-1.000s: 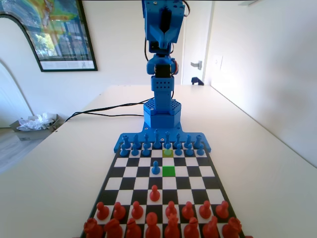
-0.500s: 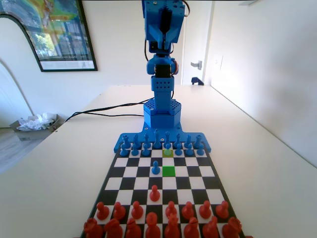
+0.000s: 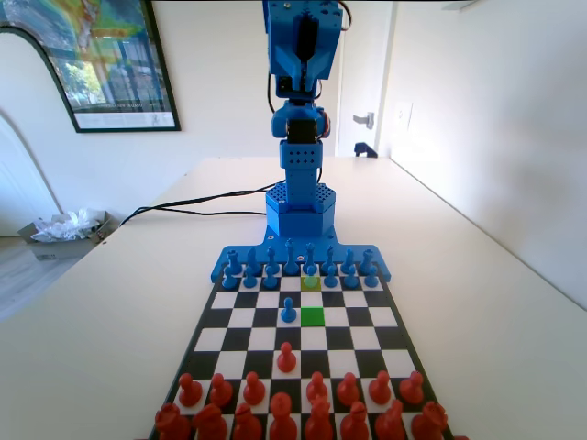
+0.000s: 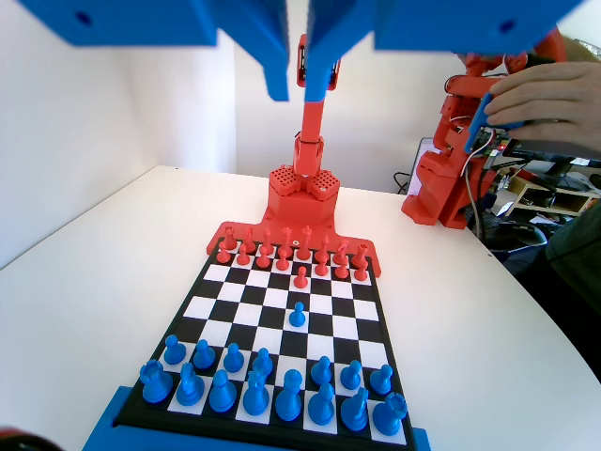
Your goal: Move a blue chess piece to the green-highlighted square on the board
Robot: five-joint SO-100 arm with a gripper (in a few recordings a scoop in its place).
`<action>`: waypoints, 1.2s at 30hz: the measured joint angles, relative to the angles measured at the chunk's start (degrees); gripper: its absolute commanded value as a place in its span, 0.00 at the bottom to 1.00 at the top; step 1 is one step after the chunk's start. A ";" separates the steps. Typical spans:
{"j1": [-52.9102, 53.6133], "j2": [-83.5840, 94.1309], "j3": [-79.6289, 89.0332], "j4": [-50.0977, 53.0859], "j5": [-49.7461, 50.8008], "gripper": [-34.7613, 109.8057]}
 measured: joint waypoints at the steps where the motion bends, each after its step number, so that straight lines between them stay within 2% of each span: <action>1: -0.09 0.00 0.00 0.00 0.00 0.25; 16: -1.14 -8.35 0.00 0.00 -1.41 0.25; 20: -2.90 -12.92 0.00 -4.04 -2.20 0.25; 27: -3.60 -26.46 -1.23 -8.79 -9.76 0.25; 36: -0.79 -44.47 -10.81 0.62 -23.64 0.25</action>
